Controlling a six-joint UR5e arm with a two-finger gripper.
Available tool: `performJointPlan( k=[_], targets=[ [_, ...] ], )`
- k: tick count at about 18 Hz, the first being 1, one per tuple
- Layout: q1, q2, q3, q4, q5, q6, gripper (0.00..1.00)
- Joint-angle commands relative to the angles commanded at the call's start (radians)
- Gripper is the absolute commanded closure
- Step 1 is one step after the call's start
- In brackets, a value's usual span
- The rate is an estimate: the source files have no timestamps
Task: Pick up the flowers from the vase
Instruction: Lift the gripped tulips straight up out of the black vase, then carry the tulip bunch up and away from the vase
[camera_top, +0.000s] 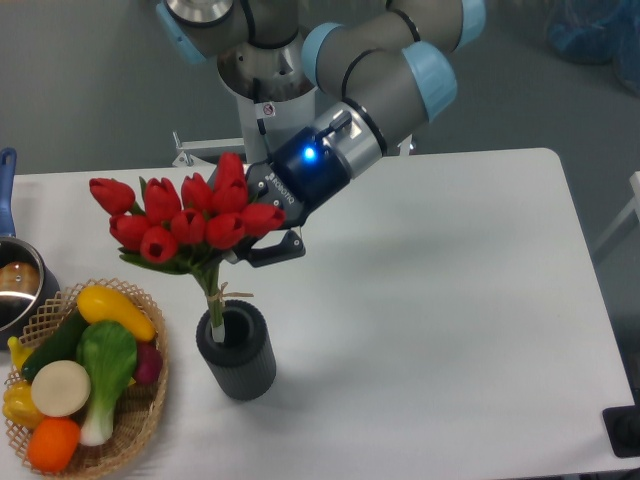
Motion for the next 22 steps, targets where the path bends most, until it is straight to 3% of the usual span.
performJointPlan(
  k=[7,14,19,22],
  targets=[
    [0.089,0.043,0.003,-0.002,-0.001,-0.017,0.72],
    [0.204,0.042,0.034,-0.005,0.003,-0.02,0.75],
    [0.282,0.034,0.041,0.002,0.119,-0.011,0.75],
    [0.314,0.008,0.08,-0.002,0.161,-0.009,0.75]
  ],
)
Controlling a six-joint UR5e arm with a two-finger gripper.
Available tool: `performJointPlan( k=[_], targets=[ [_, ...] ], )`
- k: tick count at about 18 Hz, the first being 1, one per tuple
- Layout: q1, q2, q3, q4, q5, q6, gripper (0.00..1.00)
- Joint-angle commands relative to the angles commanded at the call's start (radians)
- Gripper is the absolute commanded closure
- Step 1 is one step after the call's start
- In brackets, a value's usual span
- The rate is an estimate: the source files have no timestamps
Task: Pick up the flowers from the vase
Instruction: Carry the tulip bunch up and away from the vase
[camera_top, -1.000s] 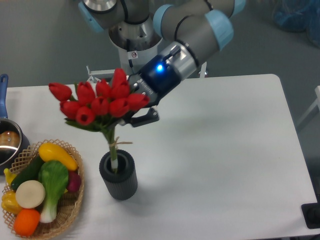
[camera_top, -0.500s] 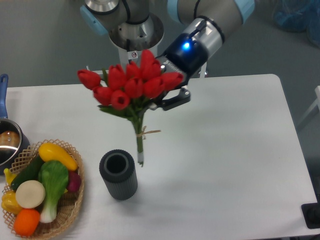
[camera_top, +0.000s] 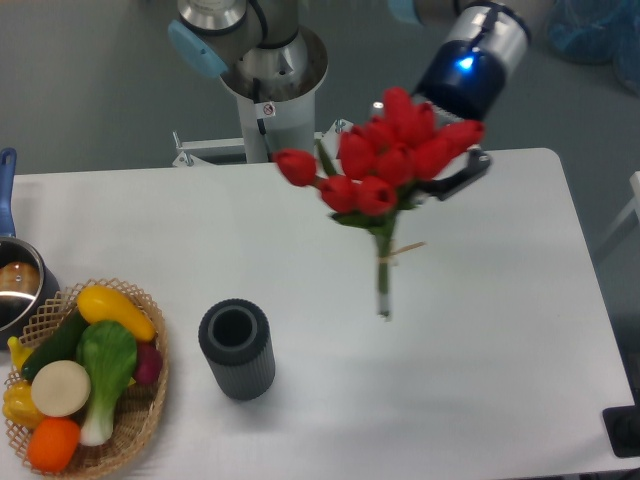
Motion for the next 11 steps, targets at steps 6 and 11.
performJointPlan(
  k=[6,11],
  targets=[
    [-0.004,-0.038,0.005,0.005,0.104,0.078,0.75],
    [-0.001,-0.032,-0.009,0.002,0.117,0.08,0.75]
  ],
)
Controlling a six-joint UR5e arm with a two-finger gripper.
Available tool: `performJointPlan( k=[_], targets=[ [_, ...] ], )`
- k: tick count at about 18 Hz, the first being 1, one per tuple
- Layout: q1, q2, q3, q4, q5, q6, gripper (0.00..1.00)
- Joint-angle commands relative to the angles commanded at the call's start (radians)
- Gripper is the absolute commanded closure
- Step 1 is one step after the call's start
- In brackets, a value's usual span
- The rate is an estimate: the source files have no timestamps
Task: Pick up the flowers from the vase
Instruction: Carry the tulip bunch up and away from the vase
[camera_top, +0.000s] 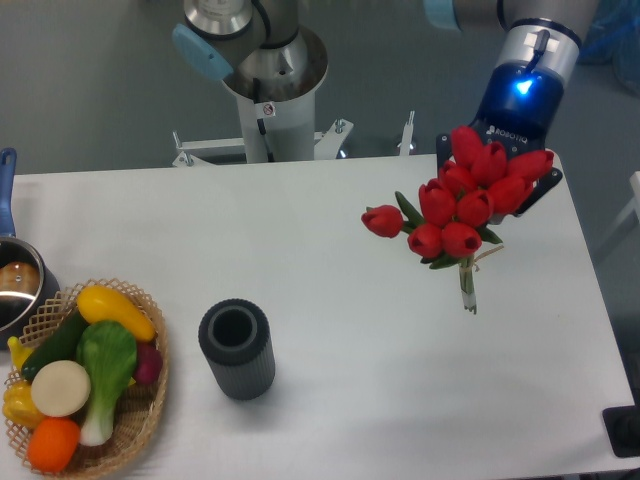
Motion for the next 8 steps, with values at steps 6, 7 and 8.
performJointPlan(
  k=[6,7,8],
  targets=[
    [0.009,0.009,-0.02,0.0,-0.002,0.0,0.75],
    [0.011,0.009,-0.021,0.002,-0.003,0.001,0.75],
    [0.012,0.009,-0.021,0.002,-0.006,0.003,0.75]
  ],
)
